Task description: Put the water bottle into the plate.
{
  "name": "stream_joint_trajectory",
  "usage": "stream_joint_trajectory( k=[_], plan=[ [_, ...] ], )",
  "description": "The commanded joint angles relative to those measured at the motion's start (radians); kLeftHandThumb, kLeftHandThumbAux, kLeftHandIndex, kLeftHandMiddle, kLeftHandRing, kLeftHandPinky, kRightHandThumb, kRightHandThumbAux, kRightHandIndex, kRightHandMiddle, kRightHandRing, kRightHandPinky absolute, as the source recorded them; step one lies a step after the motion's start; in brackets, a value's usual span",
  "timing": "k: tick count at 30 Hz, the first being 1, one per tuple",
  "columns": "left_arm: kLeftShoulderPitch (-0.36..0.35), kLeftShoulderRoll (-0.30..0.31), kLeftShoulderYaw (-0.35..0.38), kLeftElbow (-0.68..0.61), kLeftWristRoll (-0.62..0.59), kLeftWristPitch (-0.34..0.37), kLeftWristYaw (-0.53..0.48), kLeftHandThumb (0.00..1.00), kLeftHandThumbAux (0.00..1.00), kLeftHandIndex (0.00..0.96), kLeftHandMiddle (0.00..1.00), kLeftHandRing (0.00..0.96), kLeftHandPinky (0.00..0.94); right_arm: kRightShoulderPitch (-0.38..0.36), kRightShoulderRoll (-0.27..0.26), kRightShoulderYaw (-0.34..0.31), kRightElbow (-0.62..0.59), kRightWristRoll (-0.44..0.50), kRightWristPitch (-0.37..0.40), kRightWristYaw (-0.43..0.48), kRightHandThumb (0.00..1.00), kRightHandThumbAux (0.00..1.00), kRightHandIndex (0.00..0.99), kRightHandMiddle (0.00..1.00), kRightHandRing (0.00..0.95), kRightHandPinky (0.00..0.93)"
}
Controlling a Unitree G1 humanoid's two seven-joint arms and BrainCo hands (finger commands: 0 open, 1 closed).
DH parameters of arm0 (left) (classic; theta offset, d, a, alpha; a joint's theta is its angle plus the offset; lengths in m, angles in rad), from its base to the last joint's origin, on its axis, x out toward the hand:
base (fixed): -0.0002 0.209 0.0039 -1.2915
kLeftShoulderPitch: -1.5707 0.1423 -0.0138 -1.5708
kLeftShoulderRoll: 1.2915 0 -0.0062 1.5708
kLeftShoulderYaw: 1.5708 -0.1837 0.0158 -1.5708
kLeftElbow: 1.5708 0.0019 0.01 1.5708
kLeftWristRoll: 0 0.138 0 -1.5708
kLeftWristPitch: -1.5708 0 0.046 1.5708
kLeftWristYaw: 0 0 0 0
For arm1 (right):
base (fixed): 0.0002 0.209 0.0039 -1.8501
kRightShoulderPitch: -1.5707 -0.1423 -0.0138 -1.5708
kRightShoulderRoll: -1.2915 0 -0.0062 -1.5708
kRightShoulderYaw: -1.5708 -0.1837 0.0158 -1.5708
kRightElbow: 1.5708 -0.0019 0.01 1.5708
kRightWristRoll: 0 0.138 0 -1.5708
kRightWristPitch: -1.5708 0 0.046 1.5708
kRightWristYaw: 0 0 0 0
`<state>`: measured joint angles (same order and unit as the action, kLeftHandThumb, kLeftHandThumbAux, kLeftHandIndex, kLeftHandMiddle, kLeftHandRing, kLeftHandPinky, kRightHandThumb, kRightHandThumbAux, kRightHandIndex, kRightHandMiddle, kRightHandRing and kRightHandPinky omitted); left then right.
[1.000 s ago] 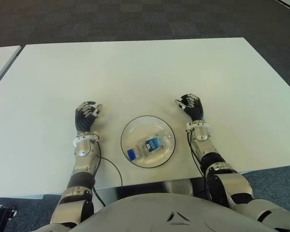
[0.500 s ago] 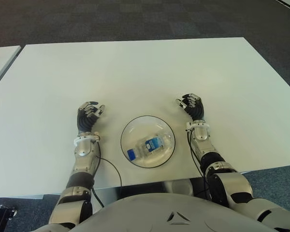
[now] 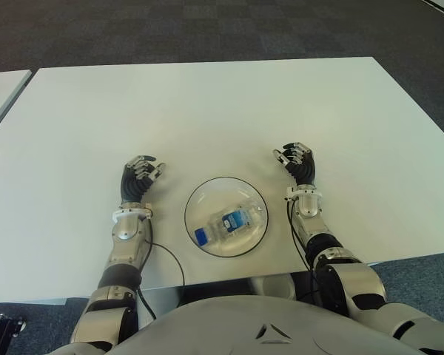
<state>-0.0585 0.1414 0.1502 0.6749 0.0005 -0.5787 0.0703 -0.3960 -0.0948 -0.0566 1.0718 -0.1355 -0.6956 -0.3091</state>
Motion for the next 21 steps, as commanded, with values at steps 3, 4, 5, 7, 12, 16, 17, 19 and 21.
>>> stream_joint_trajectory(
  k=[3,4,5,7,12,16,17,19,21],
  plan=[
    [0.012,0.012,-0.006,0.013,-0.004,0.026,-0.038,0.703,0.718,0.434,0.636,0.621,0.599,0.012,0.014,-0.001,0.027,0.002,0.009,-0.003,0.709,0.727,0.438,0.732,0.724,0.708],
    [0.012,0.011,-0.006,0.012,-0.005,0.030,-0.040,0.703,0.719,0.434,0.633,0.619,0.594,0.012,0.014,-0.001,0.027,0.003,0.011,-0.001,0.709,0.727,0.437,0.733,0.725,0.708],
    [0.012,0.011,-0.006,0.011,-0.005,0.032,-0.042,0.703,0.719,0.434,0.629,0.615,0.587,0.012,0.013,-0.001,0.028,0.003,0.012,0.000,0.709,0.726,0.437,0.734,0.726,0.709],
    [0.012,0.013,-0.004,0.011,-0.004,0.025,-0.044,0.703,0.719,0.433,0.624,0.611,0.586,0.011,0.013,-0.001,0.028,0.003,0.012,0.002,0.709,0.726,0.437,0.736,0.729,0.711],
    [0.012,0.015,-0.005,0.012,-0.002,0.017,-0.047,0.703,0.719,0.433,0.618,0.608,0.592,0.011,0.013,-0.001,0.028,0.004,0.015,0.006,0.709,0.726,0.437,0.741,0.736,0.716],
    [0.013,0.014,-0.008,0.010,0.003,0.017,-0.045,0.703,0.719,0.433,0.610,0.598,0.577,0.010,0.012,-0.001,0.029,0.004,0.018,0.009,0.708,0.726,0.437,0.746,0.739,0.715],
    [0.014,0.013,-0.008,0.007,0.004,0.021,-0.044,0.703,0.719,0.433,0.610,0.598,0.578,0.010,0.012,-0.001,0.029,0.004,0.019,0.009,0.708,0.726,0.437,0.746,0.738,0.714],
    [0.013,0.013,-0.009,0.007,0.003,0.026,-0.044,0.703,0.719,0.433,0.607,0.597,0.585,0.009,0.012,-0.001,0.029,0.004,0.019,0.010,0.708,0.726,0.437,0.746,0.736,0.703],
    [0.012,0.015,-0.009,0.010,0.002,0.029,-0.047,0.703,0.719,0.433,0.609,0.599,0.586,0.009,0.012,-0.001,0.029,0.004,0.019,0.010,0.708,0.726,0.437,0.747,0.738,0.709]
  ],
)
